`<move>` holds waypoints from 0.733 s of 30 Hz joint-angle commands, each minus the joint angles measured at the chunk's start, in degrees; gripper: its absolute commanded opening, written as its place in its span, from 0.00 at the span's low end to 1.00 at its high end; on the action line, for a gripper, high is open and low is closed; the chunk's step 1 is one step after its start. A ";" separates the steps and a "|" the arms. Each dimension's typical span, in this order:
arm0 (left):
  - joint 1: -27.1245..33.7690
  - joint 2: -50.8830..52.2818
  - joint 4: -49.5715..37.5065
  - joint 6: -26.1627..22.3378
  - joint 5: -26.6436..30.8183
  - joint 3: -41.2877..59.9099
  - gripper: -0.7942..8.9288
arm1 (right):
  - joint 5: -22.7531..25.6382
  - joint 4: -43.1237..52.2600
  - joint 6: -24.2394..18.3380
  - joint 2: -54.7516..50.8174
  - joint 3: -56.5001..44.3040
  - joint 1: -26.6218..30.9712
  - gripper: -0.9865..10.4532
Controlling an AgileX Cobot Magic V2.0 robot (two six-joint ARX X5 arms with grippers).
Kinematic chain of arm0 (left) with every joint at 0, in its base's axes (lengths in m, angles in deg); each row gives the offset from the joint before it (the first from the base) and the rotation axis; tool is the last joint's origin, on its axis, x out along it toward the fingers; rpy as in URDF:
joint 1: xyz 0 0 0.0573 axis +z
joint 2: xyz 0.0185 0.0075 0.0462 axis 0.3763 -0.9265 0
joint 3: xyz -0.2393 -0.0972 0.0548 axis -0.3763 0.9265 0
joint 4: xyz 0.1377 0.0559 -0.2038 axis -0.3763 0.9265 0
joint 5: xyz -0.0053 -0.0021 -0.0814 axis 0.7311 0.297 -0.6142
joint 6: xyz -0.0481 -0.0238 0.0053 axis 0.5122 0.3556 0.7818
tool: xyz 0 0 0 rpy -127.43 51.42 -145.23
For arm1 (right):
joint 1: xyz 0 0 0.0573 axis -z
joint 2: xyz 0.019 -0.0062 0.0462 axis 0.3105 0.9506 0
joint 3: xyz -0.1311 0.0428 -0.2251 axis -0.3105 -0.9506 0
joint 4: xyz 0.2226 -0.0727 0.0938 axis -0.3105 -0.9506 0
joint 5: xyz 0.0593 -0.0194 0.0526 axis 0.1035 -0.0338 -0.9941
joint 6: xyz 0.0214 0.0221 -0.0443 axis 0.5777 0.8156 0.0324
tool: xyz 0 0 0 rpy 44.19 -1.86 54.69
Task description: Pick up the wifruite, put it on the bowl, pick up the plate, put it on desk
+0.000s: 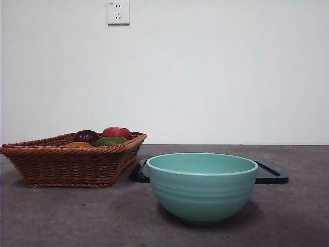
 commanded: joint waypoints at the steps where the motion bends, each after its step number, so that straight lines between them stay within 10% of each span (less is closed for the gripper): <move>1: 0.13 0.07 0.33 0.17 0.22 1.18 0.09 | 0.22 4.28 0.07 -2.69 -5.64 0.07 0.09; 22: 0.13 0.07 0.33 0.17 0.20 1.18 0.09 | 1.36 1.16 0.87 -7.32 -20.17 0.07 0.09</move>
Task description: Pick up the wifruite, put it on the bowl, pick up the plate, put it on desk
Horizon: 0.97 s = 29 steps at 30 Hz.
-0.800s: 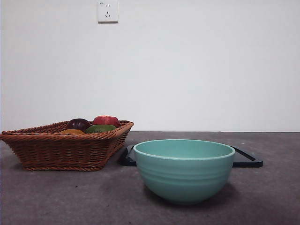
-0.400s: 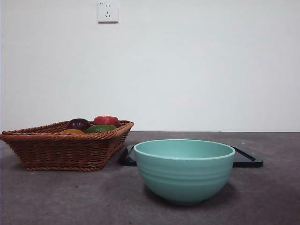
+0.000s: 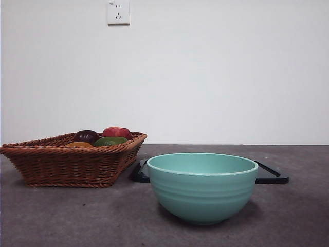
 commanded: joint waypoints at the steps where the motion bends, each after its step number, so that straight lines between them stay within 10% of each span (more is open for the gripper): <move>1: 0.13 0.07 0.33 0.15 0.22 1.16 0.09 | 0.26 -1.70 0.59 -0.04 -0.31 0.07 0.09; 29: 0.13 0.07 0.33 0.15 0.20 1.16 0.09 | 0.22 -0.79 0.79 -0.04 -0.26 0.07 0.09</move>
